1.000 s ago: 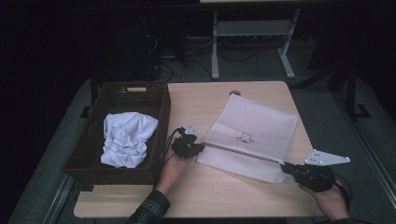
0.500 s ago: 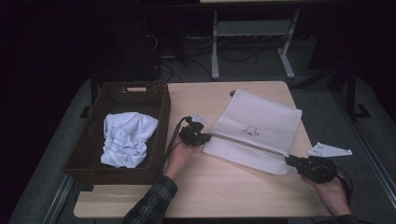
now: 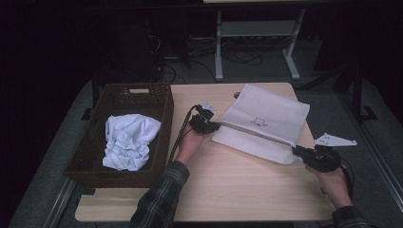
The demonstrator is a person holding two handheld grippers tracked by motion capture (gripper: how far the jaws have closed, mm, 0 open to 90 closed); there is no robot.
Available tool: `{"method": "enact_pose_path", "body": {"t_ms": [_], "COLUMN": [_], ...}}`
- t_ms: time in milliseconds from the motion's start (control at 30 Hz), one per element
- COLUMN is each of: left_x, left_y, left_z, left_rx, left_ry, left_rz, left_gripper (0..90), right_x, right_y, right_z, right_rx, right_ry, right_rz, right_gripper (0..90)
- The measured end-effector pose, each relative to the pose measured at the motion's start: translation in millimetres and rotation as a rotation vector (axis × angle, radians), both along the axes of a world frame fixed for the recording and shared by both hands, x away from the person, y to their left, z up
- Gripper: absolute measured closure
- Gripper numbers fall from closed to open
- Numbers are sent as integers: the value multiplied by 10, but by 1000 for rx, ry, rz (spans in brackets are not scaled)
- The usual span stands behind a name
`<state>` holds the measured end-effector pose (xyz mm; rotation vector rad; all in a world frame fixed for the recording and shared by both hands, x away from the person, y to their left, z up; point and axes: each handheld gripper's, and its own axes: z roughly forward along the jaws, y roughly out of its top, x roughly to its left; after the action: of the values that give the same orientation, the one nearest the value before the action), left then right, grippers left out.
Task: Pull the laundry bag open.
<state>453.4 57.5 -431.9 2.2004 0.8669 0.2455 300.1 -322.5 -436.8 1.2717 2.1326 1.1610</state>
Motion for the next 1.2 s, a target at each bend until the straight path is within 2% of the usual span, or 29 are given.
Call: {"method": "enact_pose_path", "body": {"t_ms": [167,200,300,367,467,667,900,967,1033,1133,1167,1200], "left_x": [142,175,298,330,416,513,541,546,548,547,539,527], "left_y": [-80,-101,-169,-184,-252,-321,-353,-354,-350,-338,-334,-329], "left_z": [17,14,-30,-46,-94,-161,-211,-226,-231,-234,-231,-228], "left_rx": [7,11,-2,-2,12,19,41,51,49,43,34,31], "left_ry": [-9,-13,-14,-8,-2,15,27,25,29,39,41,38], "left_rz": [1,4,22,21,23,28,29,49,51,52,50,51], "left_gripper": [869,869,869,869,869,864,861,758,726,601,568,507], "right_x": [93,151,238,280,314,420,444,458,464,478,482,490], "right_y": [-34,-53,-89,-121,-134,-190,-194,-188,-187,-193,-195,-191], "right_z": [-12,-14,-22,-28,-52,-140,-204,-241,-253,-270,-271,-269], "right_rx": [1,7,17,30,21,13,4,-2,-1,3,8,9], "right_ry": [0,-1,1,3,11,39,61,74,82,98,101,109], "right_rz": [-16,-24,-35,-37,-37,-45,-43,-41,-39,-45,-48,-57], "right_gripper": [826,826,826,825,825,823,805,773,755,663,614,514]}}
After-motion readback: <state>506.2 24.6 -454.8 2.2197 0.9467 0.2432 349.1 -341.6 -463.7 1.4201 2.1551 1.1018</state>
